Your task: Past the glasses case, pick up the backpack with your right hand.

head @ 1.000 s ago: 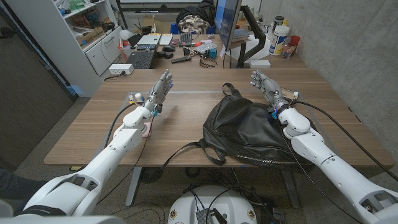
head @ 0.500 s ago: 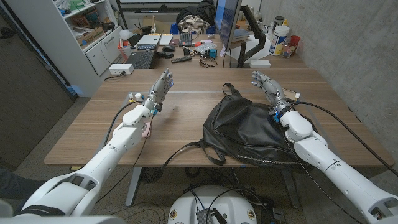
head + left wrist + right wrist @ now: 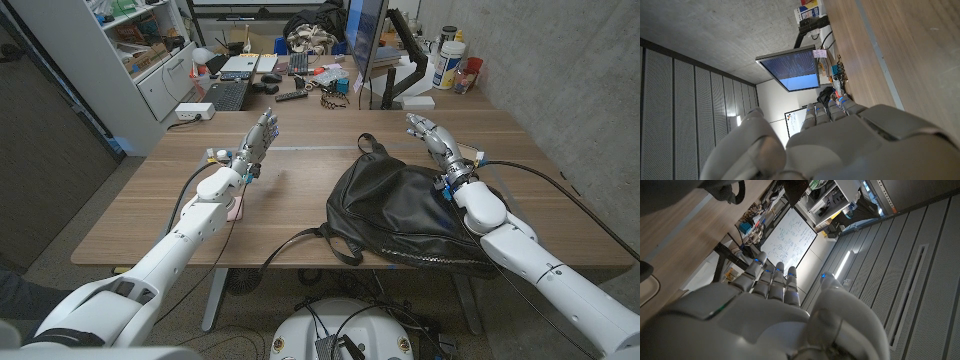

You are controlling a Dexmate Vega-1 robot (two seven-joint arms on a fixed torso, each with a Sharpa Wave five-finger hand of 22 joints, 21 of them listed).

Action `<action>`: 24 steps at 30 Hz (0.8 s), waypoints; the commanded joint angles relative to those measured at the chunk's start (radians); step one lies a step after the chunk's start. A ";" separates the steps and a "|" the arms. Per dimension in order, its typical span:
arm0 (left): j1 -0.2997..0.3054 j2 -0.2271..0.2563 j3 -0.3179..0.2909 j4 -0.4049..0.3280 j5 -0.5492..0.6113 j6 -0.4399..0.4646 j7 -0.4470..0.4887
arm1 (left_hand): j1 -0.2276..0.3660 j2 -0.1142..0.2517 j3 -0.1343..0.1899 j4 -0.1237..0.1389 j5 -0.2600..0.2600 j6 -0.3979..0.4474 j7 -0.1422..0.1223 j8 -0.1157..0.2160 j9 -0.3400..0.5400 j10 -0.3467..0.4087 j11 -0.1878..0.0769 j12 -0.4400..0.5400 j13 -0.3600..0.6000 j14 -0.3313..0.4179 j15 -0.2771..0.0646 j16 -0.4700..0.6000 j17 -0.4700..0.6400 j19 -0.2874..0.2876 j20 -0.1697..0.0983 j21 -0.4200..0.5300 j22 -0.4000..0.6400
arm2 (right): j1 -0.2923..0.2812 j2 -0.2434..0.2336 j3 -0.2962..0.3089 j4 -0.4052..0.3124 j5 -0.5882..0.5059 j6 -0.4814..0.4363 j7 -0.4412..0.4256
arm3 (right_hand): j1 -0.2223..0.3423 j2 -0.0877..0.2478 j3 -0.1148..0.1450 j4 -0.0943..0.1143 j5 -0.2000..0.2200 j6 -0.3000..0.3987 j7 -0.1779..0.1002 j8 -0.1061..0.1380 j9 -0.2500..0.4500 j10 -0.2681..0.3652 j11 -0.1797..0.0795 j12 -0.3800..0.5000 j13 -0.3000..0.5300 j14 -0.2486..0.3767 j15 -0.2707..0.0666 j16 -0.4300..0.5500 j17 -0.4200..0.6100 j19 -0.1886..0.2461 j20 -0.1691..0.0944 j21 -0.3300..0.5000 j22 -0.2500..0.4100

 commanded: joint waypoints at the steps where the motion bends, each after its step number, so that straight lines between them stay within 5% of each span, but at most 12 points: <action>1: 0.001 0.001 -0.002 -0.010 0.003 -0.010 0.001 | 0.011 0.007 -0.001 -0.005 0.002 0.007 0.003 0.005 0.002 -0.007 -0.003 0.004 0.003 -0.009 0.002 0.006 0.001 -0.004 -0.014 0.007 0.002 | -0.052 -0.088 0.004 -0.125 -0.169 -0.105 -0.081 | 0.014 0.001 0.001 -0.009 0.004 -0.015 0.001 -0.004 0.001 -0.013 0.003 -0.006 0.002 -0.013 0.004 -0.003 0.000 -0.011 0.004 -0.012 0.003; 18: 0.003 0.000 -0.005 -0.018 0.002 -0.014 0.005 | 0.013 0.010 -0.001 -0.006 0.001 0.011 0.004 0.006 0.003 -0.006 -0.002 0.005 0.003 -0.007 0.001 0.007 0.001 -0.005 -0.014 0.007 0.002 | -0.119 -0.182 0.030 -0.257 -0.304 -0.231 -0.134 | 0.022 -0.001 -0.005 -0.023 0.002 -0.038 -0.021 -0.006 0.002 -0.039 -0.006 -0.011 0.003 -0.036 0.010 -0.004 -0.001 -0.031 0.032 -0.037 0.002; 24: 0.003 -0.001 -0.004 -0.012 0.001 -0.014 0.002 | 0.014 0.011 -0.002 -0.006 0.001 0.011 0.004 0.006 0.003 -0.006 -0.002 0.005 0.003 -0.007 0.001 0.007 0.001 -0.006 -0.014 0.008 0.002 | -0.149 -0.206 0.039 -0.306 -0.350 -0.288 -0.155 | 0.021 -0.002 -0.011 -0.029 0.001 -0.055 -0.047 -0.006 0.002 -0.054 -0.009 -0.012 0.003 -0.046 0.022 -0.001 -0.001 -0.015 0.096 -0.046 0.001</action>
